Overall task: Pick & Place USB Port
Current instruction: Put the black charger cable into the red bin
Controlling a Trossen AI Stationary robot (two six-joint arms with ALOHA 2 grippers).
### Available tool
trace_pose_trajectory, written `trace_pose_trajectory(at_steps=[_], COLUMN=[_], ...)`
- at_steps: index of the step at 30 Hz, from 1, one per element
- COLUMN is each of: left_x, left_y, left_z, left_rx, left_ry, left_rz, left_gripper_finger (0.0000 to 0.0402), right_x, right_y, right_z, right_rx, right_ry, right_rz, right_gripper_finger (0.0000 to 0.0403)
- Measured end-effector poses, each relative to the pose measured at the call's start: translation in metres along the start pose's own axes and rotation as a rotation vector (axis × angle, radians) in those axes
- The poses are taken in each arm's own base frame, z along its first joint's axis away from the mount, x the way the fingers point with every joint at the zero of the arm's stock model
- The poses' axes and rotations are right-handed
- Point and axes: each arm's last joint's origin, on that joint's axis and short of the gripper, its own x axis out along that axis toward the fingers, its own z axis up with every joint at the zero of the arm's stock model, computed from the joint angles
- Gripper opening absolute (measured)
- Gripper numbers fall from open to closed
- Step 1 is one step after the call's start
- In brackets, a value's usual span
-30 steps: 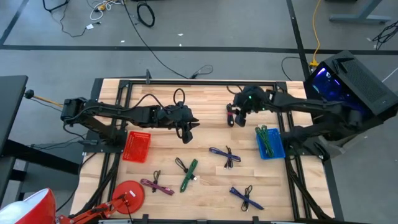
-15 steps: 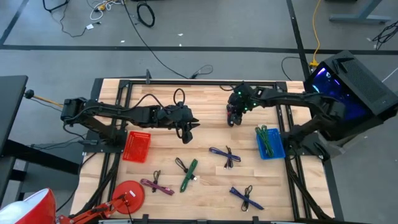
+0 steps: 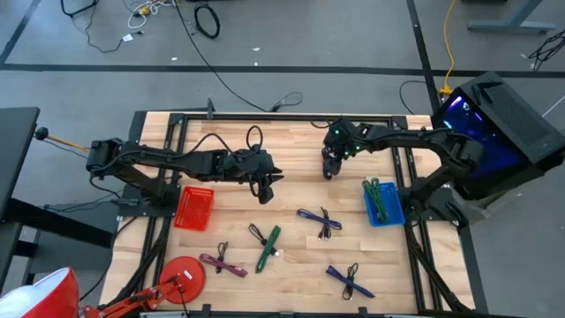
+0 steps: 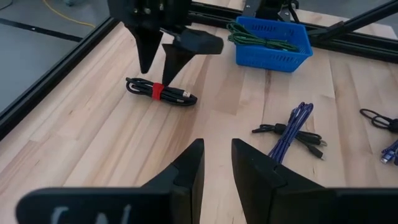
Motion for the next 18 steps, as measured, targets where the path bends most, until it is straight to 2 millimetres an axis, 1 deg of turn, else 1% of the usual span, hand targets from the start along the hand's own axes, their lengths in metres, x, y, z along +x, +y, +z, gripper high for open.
trace_pose_trajectory(at_steps=[2,9,14,18], left_x=[0.0,0.0,0.0,0.0], left_y=[0.0,0.0,-0.001,-0.001], left_z=[0.0,0.0,0.0,0.0], left_rx=[-0.001,-0.001,-0.002,-0.002], left_ry=[0.0,0.002,0.005,0.005], left_rz=[0.001,-0.006,-0.021,-0.02], left_gripper_finger=[0.0085,0.0085,0.0085,0.0085], right_x=[0.002,0.01,0.024,0.036], right_y=[0.0,0.003,0.008,0.011], right_z=[-0.001,-0.003,-0.006,-0.005], right_rx=[0.03,0.05,0.041,0.027], right_ry=[0.009,0.045,0.086,0.076], right_rz=[-0.004,-0.014,0.007,0.014], right_gripper_finger=[0.0249,0.0244,0.0243,0.0243])
